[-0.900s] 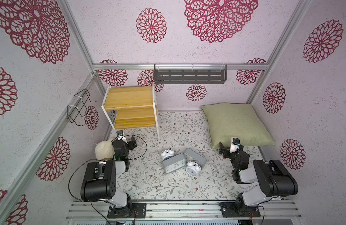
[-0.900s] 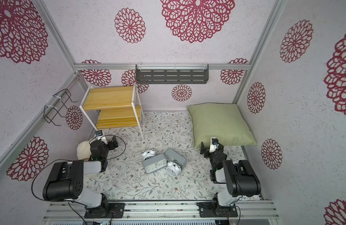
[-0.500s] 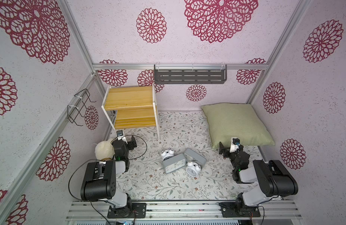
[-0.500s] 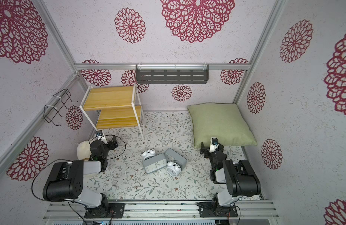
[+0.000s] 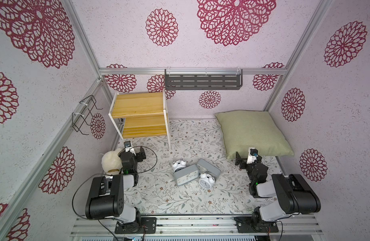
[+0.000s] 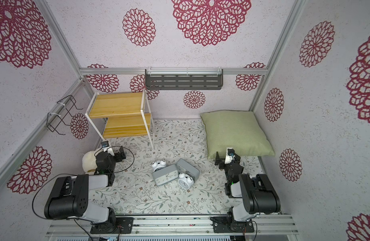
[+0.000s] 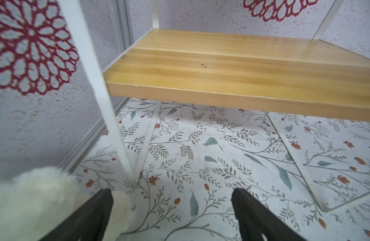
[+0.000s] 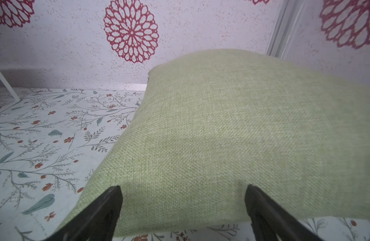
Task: Place the alarm clocks on the shelf by style
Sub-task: Move the shelf to the center of the board.
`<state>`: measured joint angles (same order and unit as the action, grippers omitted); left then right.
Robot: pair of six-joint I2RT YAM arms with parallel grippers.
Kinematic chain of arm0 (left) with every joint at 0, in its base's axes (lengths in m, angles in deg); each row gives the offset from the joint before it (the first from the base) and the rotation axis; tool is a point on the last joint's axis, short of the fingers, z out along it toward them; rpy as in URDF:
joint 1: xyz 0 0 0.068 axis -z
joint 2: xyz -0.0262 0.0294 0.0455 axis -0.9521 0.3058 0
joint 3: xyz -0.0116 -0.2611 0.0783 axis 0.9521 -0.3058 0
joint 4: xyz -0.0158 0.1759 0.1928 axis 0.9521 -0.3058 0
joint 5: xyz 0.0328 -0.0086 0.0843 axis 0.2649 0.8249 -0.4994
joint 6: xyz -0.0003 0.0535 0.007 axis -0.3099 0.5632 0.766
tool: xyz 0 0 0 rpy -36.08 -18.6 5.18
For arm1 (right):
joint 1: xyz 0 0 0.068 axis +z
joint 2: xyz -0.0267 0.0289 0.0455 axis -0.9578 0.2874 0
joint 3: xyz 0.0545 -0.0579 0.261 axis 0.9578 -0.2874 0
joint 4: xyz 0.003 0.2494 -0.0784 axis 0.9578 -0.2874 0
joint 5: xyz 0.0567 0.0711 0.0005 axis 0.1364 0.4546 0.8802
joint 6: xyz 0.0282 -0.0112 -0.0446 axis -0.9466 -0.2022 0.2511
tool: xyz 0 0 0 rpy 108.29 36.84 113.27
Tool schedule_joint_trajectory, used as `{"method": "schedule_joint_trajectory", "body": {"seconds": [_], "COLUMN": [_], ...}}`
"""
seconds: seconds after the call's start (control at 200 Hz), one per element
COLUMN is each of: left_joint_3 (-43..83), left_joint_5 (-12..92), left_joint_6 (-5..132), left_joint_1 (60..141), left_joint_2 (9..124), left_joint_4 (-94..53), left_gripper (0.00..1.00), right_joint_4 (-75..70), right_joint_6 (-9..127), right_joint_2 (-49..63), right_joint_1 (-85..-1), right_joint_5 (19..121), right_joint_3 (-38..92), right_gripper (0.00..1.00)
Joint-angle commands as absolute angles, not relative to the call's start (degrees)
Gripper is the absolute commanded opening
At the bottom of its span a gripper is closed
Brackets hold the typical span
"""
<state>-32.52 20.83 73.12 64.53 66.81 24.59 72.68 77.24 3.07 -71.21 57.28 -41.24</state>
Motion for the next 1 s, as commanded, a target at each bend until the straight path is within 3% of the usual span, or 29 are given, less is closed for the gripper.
{"method": "schedule_joint_trajectory", "body": {"seconds": [0.0,0.14,0.345,0.53,0.876,0.996], "left_joint_3": [-34.6,-34.8,-27.1,-17.6,-9.4,-7.7], "left_joint_5": [17.0,11.1,7.8,8.5,31.4,33.8], "left_joint_6": [71.1,67.5,60.1,58.9,57.6,59.4], "left_joint_1": [64.1,64.2,64.0,62.2,46.3,43.8], "left_joint_2": [59.1,49.2,40.3,39.7,40.0,40.7], "left_joint_4": [25.3,17.5,-2.1,-16.8,-24.9,-25.4], "left_gripper": [0.97,0.97,0.97,0.97,0.97,0.97], "right_joint_4": [72.0,61.4,43.7,34.9,28.9,27.4], "right_joint_6": [76.8,73.3,66.8,66.4,69.9,72.3], "right_joint_2": [-3.8,-13.3,-19.1,-11.7,7.8,12.8], "right_joint_1": [-71.1,-71.1,-69.9,-61.3,-44.5,-39.7], "right_joint_5": [55.5,53.0,62.8,66.2,70.7,71.4], "right_joint_3": [-41.4,-39.5,-29.5,-17.0,5.4,11.9], "right_gripper": [0.99,0.99,0.99,0.99,0.94,0.94]}}
